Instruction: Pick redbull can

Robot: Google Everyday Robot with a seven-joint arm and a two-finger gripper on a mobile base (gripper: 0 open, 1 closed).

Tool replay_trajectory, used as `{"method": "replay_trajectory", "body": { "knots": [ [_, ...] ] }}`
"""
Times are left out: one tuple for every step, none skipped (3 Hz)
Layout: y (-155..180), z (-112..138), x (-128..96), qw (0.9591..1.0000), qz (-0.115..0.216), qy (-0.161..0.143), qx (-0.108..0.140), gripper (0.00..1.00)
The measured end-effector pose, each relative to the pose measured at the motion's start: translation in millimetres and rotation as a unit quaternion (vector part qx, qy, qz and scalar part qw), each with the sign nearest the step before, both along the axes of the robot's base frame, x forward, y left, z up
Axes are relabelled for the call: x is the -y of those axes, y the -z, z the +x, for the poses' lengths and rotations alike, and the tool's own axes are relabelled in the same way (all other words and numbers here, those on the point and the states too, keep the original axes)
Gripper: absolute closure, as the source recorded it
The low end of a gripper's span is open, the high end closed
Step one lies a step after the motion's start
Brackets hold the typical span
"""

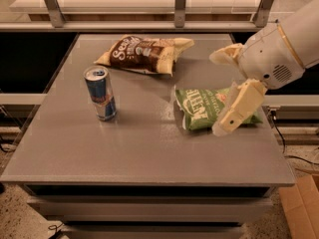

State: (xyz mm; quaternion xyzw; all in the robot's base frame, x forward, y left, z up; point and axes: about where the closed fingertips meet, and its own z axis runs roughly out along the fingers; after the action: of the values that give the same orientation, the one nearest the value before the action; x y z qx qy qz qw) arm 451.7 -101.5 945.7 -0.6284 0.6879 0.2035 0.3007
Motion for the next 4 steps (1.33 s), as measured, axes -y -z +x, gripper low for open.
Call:
{"method": "replay_trajectory", "body": {
  "knots": [
    [11.2,13.4,-17.9,0.9994,0.030,-0.018,0.003,0.00],
    [29.5,26.8,-44.8,0.9974,0.057,-0.043,0.006,0.00],
    [52.1,40.2,-79.0,0.9941,0.084,-0.070,0.004,0.00],
    [72.5,52.8,-110.2,0.9906,0.107,-0.086,0.004,0.00]
  ]
}}
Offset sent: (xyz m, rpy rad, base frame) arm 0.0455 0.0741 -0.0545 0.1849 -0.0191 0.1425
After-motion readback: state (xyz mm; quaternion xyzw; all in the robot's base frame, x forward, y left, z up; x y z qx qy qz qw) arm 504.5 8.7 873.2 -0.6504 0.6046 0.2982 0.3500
